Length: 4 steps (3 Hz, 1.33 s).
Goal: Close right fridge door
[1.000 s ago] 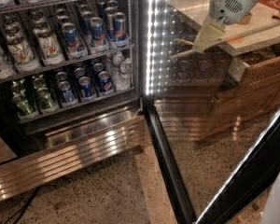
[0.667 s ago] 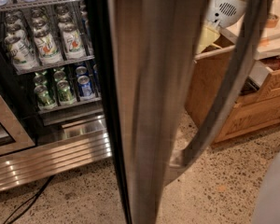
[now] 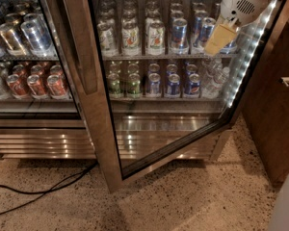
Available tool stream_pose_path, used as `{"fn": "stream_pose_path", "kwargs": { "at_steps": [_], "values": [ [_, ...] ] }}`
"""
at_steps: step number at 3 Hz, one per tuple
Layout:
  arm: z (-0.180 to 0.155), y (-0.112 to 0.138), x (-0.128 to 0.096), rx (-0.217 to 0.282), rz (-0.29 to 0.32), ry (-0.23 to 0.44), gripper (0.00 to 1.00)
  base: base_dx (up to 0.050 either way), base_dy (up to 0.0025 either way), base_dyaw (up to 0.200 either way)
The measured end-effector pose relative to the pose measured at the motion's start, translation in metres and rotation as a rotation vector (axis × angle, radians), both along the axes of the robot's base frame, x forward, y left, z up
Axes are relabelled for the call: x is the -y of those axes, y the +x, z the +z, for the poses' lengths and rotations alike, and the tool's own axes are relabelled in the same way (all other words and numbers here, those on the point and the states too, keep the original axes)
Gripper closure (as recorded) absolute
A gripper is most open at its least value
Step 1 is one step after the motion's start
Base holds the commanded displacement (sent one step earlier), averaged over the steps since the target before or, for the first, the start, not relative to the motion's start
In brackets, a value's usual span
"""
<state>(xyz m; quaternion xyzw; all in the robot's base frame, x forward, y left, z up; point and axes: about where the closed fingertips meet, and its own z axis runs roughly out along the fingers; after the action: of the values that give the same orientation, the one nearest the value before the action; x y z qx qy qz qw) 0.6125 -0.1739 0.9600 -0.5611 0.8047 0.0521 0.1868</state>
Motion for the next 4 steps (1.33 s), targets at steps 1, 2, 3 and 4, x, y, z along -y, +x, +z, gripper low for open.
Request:
{"fn": "stream_pose_path", "kwargs": {
  "at_steps": [1,2,3,4],
  "values": [
    [0.0,0.0,0.0,0.0,0.0,0.0,1.0,0.048,-0.00007,0.001],
    [0.0,0.0,0.0,0.0,0.0,0.0,1.0,0.047,0.00007,-0.001],
    [0.0,0.0,0.0,0.0,0.0,0.0,1.0,0.047,0.00005,-0.001],
    [0.0,0.0,0.0,0.0,0.0,0.0,1.0,0.042,0.00226,0.106]
  ]
}}
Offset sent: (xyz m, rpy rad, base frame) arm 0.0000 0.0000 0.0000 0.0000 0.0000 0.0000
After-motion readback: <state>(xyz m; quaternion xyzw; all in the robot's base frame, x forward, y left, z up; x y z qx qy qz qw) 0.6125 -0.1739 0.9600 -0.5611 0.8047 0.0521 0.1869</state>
